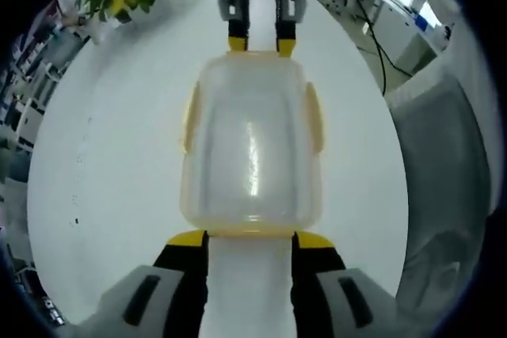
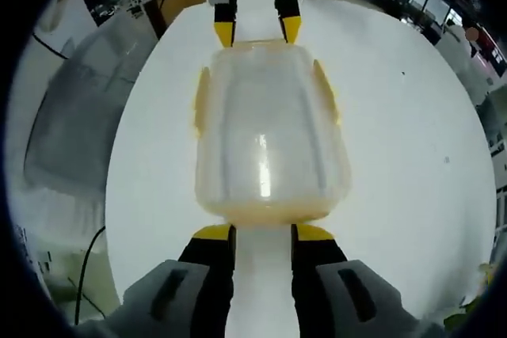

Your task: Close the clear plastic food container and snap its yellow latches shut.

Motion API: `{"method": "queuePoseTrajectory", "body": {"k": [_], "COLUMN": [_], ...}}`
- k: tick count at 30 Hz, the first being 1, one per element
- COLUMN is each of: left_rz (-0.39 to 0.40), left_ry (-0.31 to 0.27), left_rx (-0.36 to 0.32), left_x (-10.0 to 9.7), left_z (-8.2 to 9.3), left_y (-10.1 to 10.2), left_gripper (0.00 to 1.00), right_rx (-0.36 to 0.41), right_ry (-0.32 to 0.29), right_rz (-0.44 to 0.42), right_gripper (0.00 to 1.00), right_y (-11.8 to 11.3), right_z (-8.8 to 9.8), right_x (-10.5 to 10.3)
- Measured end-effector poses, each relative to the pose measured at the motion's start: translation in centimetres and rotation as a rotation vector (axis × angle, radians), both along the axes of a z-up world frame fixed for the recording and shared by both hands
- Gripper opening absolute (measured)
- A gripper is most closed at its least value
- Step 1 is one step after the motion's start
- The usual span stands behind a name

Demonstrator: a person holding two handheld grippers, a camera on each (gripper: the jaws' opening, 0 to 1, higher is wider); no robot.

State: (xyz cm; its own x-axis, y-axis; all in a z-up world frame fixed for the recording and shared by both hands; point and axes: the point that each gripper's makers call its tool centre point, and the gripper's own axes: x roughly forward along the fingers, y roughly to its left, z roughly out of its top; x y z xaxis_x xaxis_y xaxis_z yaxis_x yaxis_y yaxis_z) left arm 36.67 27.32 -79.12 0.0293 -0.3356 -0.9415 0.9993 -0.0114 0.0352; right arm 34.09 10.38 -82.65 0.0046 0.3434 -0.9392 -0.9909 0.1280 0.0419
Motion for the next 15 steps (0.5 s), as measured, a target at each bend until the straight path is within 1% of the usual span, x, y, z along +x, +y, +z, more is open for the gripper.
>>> {"method": "queuePoseTrajectory", "body": {"k": [1, 2, 3, 4, 5, 6, 7, 8, 9, 11, 12, 13, 14, 15], "left_rz": [0.003, 0.015, 0.023, 0.024, 0.034, 0.048, 0.094, 0.128, 0.201, 0.297, 0.355, 0.384, 0.435, 0.469], "left_ry": [0.0, 0.001, 0.008, 0.018, 0.021, 0.028, 0.048, 0.066, 0.099, 0.126, 0.115, 0.112, 0.137, 0.165], "left_rx": [0.002, 0.009, 0.043, 0.089, 0.129, 0.15, 0.139, 0.128, 0.092, 0.059, 0.056, 0.069, 0.067, 0.031], "left_x": [0.0, 0.0, -0.2, -0.4, -0.5, -0.6, -0.8, -1.0, -1.2, -1.1, -0.6, -0.4, -0.7, -0.9], "left_z": [-0.1, -0.5, -0.8, -1.3, -2.1, -2.6, -3.2, -3.4, -3.6, -3.7, -3.6, -3.4, -2.9, -2.5], "left_y": [0.1, 0.4, 1.0, 1.9, 2.8, 3.4, 3.8, 3.9, 3.9, 4.1, 4.7, 5.2, 5.5, 5.2], "left_gripper": [0.36, 0.36, 0.32, 0.28, 0.26, 0.27, 0.28, 0.3, 0.3, 0.32, 0.31, 0.3, 0.29, 0.3], "right_rx": [0.0, 0.006, 0.005, 0.003, -0.006, -0.017, -0.027, -0.027, -0.021, -0.007, 0.001, 0.009, 0.02, 0.042], "right_ry": [0.016, 0.055, 0.066, 0.063, 0.061, 0.066, 0.075, 0.084, 0.093, 0.095, 0.102, 0.115, 0.124, 0.125], "right_rz": [-0.009, -0.037, -0.045, -0.044, -0.048, -0.056, -0.08, -0.109, -0.147, -0.213, -0.281, -0.328, -0.39, -0.425], "right_gripper": [0.3, 0.34, 0.35, 0.34, 0.32, 0.31, 0.32, 0.33, 0.33, 0.32, 0.31, 0.31, 0.31, 0.33], "right_y": [-0.1, -0.1, -0.3, -0.5, -0.9, -1.2, -1.7, -1.9, -2.3, -2.8, -3.3, -3.6, -4.1, -4.3], "right_z": [-0.4, -0.8, -1.0, -1.3, -1.6, -1.8, -2.0, -2.0, -1.9, -1.7, -1.5, -1.3, -1.1, -0.8], "right_x": [-0.3, -1.0, -1.2, -1.2, -1.4, -1.5, -1.7, -1.8, -1.8, -1.5, -1.2, -1.0, -0.7, -0.4]}}
